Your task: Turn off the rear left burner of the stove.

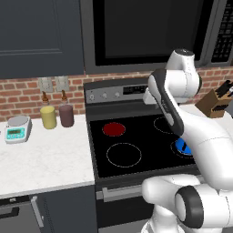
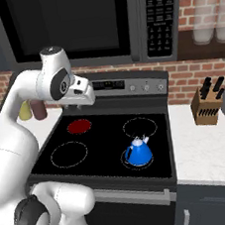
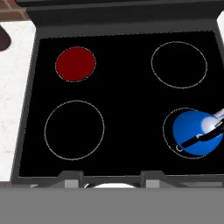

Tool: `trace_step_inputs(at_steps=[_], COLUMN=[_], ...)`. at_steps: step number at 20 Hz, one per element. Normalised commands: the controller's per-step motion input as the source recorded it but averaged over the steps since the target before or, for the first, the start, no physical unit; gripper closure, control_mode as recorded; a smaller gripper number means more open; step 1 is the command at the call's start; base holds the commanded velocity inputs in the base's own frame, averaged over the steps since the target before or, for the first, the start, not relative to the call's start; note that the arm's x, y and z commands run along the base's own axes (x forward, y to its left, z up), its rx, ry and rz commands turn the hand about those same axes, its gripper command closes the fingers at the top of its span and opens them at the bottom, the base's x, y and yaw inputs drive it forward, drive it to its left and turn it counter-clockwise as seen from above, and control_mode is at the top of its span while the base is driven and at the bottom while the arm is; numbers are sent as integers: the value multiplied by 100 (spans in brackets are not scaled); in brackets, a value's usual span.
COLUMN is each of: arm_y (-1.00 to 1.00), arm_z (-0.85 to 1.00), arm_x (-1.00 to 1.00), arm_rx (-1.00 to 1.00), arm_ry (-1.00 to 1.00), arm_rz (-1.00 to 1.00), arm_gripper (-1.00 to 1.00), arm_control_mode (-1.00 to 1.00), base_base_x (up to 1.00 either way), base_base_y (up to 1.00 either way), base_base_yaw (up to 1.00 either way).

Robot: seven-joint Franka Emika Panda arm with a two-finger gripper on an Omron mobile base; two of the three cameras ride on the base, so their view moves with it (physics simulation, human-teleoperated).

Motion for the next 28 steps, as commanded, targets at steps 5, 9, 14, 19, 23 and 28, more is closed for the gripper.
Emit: trace_step_inputs(at_steps=[5, 9, 14, 19, 23, 28], arm_y=[25, 98, 97, 66, 10, -38], arm_z=[-3, -11, 0, 0, 0, -4], arm_x=[-31, -56, -55, -46, -14, 1], arm_rx=[-8, -22, -19, -13, -1, -1], arm_ry=[-6, -27, -42, -54, -47, -41], arm_rz=[2, 8, 6, 9, 11, 15], arm_gripper=[-100, -100, -100, -100, -100, -100], arm_control_mode=[-100, -100, -100, -100, -100, -100], base_base_x=[0, 0, 0, 0, 0, 0], base_base_y=[0, 0, 0, 0, 0, 0], base_base_yaw=[0, 0, 0, 0, 0, 0])
